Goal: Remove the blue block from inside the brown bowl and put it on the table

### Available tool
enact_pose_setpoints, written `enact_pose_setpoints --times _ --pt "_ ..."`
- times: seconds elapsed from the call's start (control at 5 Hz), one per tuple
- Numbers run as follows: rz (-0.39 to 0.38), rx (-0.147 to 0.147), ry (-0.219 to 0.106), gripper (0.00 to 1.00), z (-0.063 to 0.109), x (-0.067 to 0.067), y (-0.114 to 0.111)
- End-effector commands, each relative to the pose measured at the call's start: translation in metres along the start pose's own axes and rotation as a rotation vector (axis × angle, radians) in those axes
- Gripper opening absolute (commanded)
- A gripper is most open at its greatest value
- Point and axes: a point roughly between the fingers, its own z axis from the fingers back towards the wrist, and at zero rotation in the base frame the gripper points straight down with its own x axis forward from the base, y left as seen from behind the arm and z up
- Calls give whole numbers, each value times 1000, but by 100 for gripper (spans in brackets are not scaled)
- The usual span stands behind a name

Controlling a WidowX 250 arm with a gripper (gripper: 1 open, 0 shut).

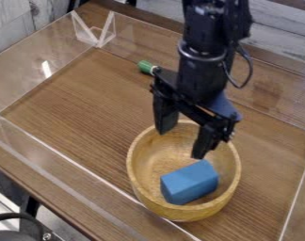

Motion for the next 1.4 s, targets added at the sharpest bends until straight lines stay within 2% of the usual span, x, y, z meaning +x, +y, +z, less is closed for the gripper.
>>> enact_pose_setpoints --times 0.0,0.8,1.2 --pt "-17 -3 -77 100 5 3 -5" --pt "-83 -30 -75 100 -17 1 -17" --pt "-99 -44 -87 100 -27 2 -19"
